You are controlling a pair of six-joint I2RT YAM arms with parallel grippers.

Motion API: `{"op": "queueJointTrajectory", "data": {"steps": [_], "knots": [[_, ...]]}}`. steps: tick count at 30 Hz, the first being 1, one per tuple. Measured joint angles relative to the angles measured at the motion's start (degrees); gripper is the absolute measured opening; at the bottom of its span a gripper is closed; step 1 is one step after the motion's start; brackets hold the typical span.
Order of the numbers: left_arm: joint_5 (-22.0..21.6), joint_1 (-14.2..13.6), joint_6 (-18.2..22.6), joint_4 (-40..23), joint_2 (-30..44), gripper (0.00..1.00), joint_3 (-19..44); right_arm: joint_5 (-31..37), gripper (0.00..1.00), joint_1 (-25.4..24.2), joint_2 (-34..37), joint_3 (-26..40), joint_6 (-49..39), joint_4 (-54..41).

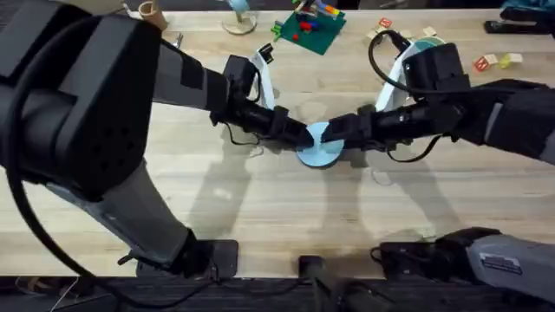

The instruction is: Pick up the plates from the table one by one and place each into a slot on the dish rack.

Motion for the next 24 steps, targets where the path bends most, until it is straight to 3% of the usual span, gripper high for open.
{"op": "queueJointTrajectory", "data": {"steps": [3, 4, 5, 18, 21, 24], "knots": [[0.05, 0.04, -0.01, -0.07, 0.0, 0.04, 0.0, 1.35, 0.15, -0.04, 1.83, 0.0, 0.04, 0.13], [0.07, 0.1, -0.01, -0.14, 0.0, 0.04, 0.0, 1.39, 0.065, -0.14, 2.63, -0.02, 0.24, 0.11], [0.04, 0.17, -0.06, -0.21, 0.0, 0.04, 0.0, 0.92, 0.046, -0.3, 3.11, -0.02, 0.4, 0.25], [-1.36, 0.5, -0.71, -2.62, -0.34, 0.04, 0.96, 0.5, 0.031, -0.46, 3.36, -0.02, 0.42, 2.71], [-4.66, 0.37, -0.76, -5.33, -2.42, 0.04, 1.2, 0.1, 0.034, -0.5, 3.3, -0.02, 0.42, 3.12], [-11.54, -0.15, -0.58, -8.51, -6.48, 0.04, 1.16, 0.44, 0.034, -0.8, 1.8, 0.0, 0.39, 1.54]]}}
